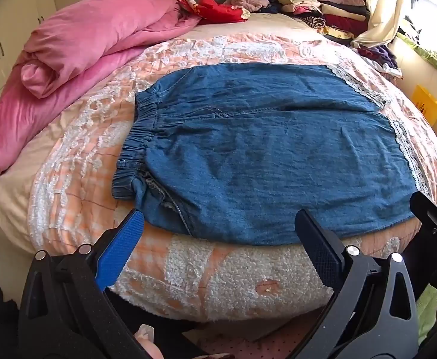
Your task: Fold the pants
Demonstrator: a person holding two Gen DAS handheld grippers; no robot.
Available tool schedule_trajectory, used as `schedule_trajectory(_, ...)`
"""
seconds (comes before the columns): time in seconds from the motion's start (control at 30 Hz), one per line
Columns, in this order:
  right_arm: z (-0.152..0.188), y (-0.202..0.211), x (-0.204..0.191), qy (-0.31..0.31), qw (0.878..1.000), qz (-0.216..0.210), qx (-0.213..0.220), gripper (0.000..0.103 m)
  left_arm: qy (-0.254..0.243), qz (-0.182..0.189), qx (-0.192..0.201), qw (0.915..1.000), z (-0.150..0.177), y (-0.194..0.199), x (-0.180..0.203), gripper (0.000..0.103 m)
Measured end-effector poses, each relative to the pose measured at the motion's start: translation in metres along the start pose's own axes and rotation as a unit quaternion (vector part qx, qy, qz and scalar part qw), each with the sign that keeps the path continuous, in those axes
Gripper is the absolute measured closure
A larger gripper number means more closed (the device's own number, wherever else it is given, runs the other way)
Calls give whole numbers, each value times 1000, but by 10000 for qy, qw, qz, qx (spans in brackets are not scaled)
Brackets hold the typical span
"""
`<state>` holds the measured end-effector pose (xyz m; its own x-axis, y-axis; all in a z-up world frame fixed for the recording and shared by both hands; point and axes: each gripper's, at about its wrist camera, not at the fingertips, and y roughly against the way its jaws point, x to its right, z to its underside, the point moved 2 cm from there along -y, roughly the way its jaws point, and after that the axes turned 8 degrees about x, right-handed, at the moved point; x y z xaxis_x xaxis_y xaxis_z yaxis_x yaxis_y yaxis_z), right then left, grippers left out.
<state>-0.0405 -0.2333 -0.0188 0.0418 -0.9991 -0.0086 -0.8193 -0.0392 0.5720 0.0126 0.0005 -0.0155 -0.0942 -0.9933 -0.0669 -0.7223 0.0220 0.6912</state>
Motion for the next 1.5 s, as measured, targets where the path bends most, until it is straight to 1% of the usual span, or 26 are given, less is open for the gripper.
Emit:
schedule_trajectory(0.03,0,0,0,0,10000,13,6,4,-54,-10,21,10000,0,0,1,8)
schedule_trajectory(1.5,7,0,-1,-49,10000,-3,-59,4,-35,25,-16,10000,6,-2,6,8)
